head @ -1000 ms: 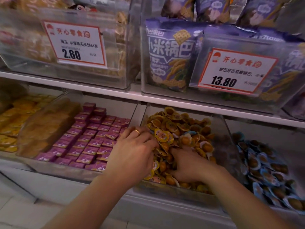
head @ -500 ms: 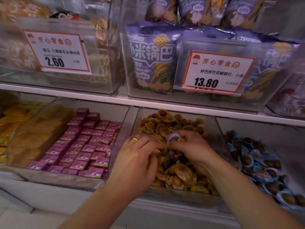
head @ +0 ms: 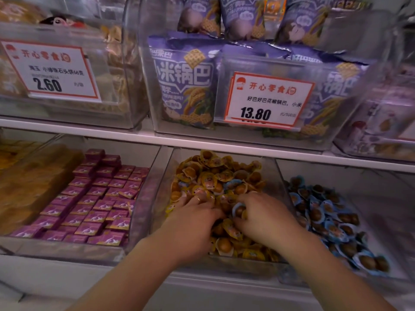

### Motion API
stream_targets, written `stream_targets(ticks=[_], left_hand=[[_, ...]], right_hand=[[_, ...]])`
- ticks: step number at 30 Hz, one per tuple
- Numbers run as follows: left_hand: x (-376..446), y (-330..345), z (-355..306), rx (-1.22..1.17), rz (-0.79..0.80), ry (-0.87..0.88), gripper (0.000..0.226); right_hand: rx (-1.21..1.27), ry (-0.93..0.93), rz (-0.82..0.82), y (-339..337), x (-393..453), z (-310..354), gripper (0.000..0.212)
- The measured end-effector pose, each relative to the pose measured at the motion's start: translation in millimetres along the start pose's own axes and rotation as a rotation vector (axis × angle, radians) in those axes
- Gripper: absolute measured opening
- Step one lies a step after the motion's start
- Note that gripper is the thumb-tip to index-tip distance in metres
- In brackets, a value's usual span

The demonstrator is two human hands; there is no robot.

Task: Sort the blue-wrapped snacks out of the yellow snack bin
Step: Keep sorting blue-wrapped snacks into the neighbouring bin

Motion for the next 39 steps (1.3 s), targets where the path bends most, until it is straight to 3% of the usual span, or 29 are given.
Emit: stream_targets(ticks=[6,12,16,19,24,28,32,37,39], left_hand=[[17,1,7,0.173,-0.143,-0.09,0.034],[13,-11,24,0.193,-0.313,-0.159,0.012],[14,-13,22,0.167,-0.348,-0.218,0.011],[14,-11,22,0.177,-0.339,-0.195,0.02],[14,4,14,0.194,-0.164,-0.001,0.036],[14,6,18,0.241,-0.142,-0.094,0.043],[15,3,20,0.276,-0.141,-0.205,0.055],[17,4,17,0.307,-0.123,-0.227,0.046],[18,6,16,0.31,-0.119,-0.238,0.042]], right_hand=[[-0.023,0.028,-0.02,-3,1,1,0.02],[-0.039,0.037,0.137,1,6,-3,0.019],[-0.081,0.006,0.118,5,4,-2,0.015],[-0.209,0.004,0.104,16,3,1,0.037],[-0.267,-0.002,0.019,23,4,4,0.042],[-0.196,0.084,-0.076,16,3,1,0.046],[-0.101,0.01,-0.273,-2,0,12,0.036],[0.061,-0.046,-0.129,11,0,17,0.03],[0.132,-0.021,-0.149,13,0,12,0.028]])
Point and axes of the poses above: each hand's wrist, its own x-axis towards the middle knuckle, its own y-axis out of the palm, z = x × y, the point moved 4 cm from there along x, towards the middle knuckle, and after that the axes turned 5 degrees about -y, right-handed, at the moved point
